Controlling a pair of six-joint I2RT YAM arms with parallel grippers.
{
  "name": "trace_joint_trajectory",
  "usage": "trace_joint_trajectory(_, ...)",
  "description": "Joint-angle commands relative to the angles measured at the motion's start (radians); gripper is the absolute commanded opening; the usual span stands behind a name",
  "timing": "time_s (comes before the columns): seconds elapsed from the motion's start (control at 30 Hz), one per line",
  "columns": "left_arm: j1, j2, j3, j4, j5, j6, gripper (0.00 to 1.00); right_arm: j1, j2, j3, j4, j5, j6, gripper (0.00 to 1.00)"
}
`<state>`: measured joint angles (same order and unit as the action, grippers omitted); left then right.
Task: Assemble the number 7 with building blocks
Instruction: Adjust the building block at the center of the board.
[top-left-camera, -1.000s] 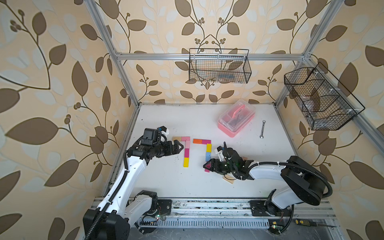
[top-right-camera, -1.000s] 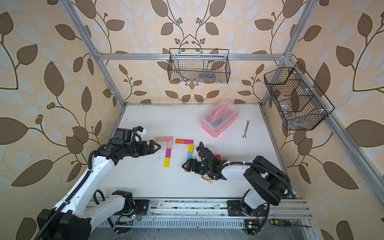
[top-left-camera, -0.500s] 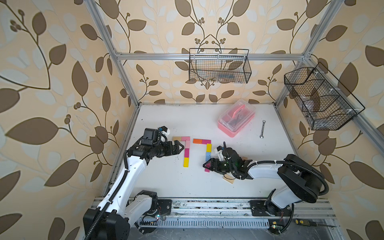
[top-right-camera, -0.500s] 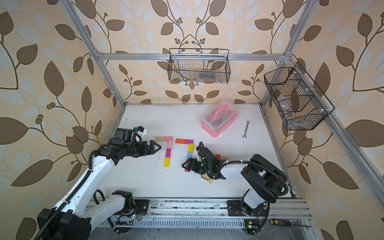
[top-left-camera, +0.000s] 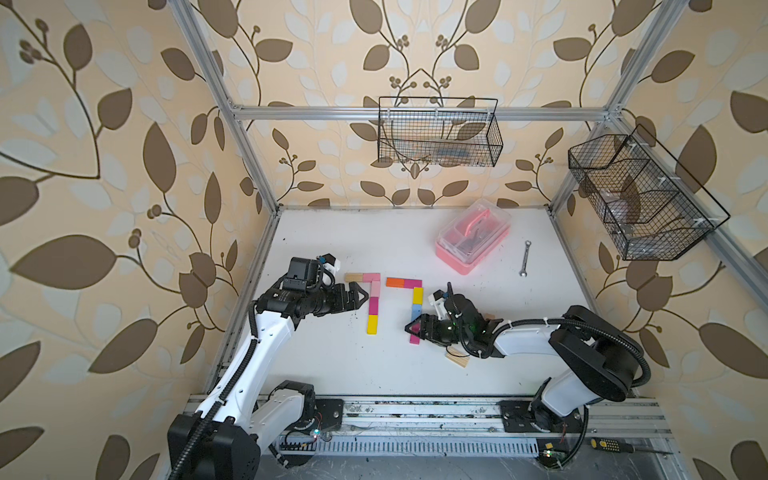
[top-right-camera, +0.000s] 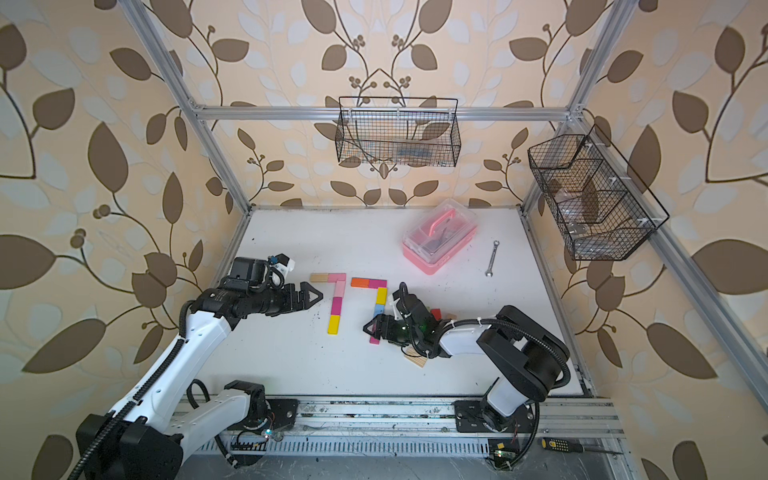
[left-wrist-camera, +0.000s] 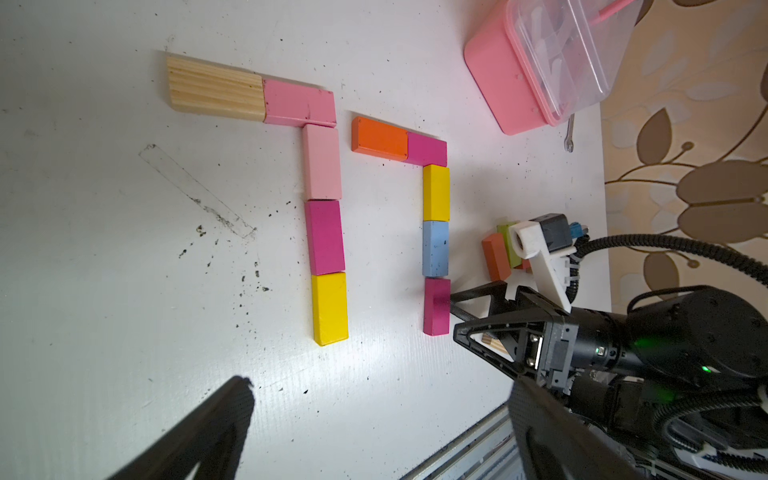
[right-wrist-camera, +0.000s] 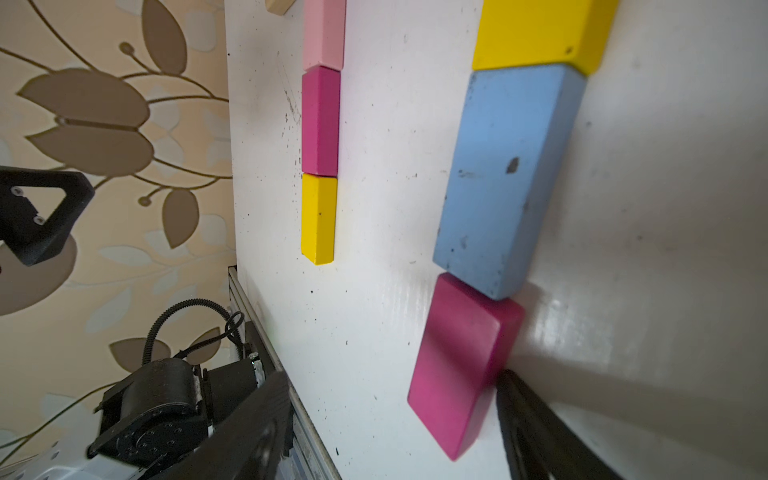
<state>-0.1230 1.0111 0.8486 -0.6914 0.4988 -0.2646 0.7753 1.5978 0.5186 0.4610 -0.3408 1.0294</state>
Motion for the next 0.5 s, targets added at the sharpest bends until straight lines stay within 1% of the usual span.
trace_joint_trajectory(0.0, 0.006, 0.003, -0.002, 0.002, 0.034, 0.014, 0.99, -0.007, 0.031, 0.003, -0.012, 0.003, 0.014, 0.8)
trace_joint_trajectory(0.3, 0.006, 0.006, -0.003, 0.001, 0.036, 0.016, 0.99, -0.01, 0.024, -0.008, -0.01, 0.005, 0.017, 0.8)
trace_joint_trajectory(0.4, 0.006, 0.006, -0.003, 0.002, 0.037, 0.015, 0.99, -0.014, -0.018, -0.005, -0.045, 0.015, -0.004, 0.8)
trace_joint_trajectory(0.47, 0.006, 0.006, -0.003, 0.003, 0.037, 0.017, 0.99, -0.018, -0.068, 0.011, -0.102, 0.04, -0.052, 0.82)
